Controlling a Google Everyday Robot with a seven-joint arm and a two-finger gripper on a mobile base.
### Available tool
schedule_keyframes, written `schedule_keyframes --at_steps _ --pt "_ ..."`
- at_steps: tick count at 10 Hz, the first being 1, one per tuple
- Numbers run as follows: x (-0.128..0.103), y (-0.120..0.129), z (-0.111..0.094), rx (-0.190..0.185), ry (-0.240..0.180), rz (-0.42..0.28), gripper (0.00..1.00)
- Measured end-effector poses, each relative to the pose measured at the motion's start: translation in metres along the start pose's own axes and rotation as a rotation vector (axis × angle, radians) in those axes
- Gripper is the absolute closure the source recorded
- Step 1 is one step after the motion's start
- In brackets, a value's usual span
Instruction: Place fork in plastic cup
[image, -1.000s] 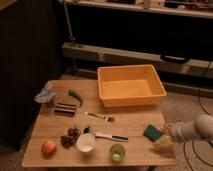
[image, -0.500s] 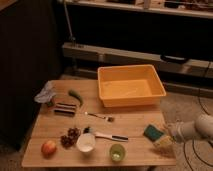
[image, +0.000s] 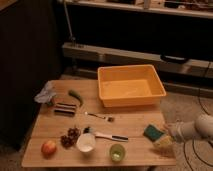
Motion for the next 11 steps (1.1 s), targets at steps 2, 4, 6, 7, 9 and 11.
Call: schedule_keyframes --at_steps 2,4,6,7,9,11 --pt "0.000 0.000 0.000 0.000 0.000 0.000 0.20" --pt "-0.005 -0.001 -0.002 0.012 -0.003 -0.022 0.20" --pt "-0.030 -0.001 -0.012 0.029 -0.019 -0.069 0.20" --pt "-0.049 0.001 -0.025 0.039 -0.025 -0.100 0.20" --pt "-0.072 0.006 -0.045 0.045 -0.036 -0.153 0.20" --pt "-0.094 0.013 -0.066 0.012 -0.074 -0.324 0.20"
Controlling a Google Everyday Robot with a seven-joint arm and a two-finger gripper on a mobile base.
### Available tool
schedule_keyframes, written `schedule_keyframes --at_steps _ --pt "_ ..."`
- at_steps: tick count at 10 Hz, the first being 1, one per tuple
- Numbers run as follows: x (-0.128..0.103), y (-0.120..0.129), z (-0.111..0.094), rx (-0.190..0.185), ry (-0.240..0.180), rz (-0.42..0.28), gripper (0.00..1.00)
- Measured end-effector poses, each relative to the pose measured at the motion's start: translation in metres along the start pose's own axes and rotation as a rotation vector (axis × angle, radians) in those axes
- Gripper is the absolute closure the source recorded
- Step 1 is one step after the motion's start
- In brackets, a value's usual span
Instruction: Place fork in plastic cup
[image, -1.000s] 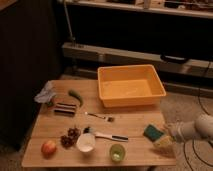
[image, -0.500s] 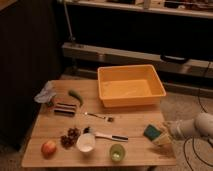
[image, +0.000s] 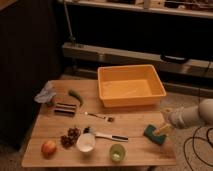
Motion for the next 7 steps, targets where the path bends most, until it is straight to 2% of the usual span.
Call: schedule_keyframes --at_steps 2,3,5,7 --pt "-0.008 -0.001 -0.008 -0.008 -0.022 -0.144 0.20" --pt "-0.012 -0.001 -0.010 -0.008 -0.030 -0.187 0.20" --pt "-0.013 0.000 -0.011 -0.009 -0.036 -0.218 0.20" --pt "-0.014 0.005 -0.014 0.019 -0.091 -0.320 0.20"
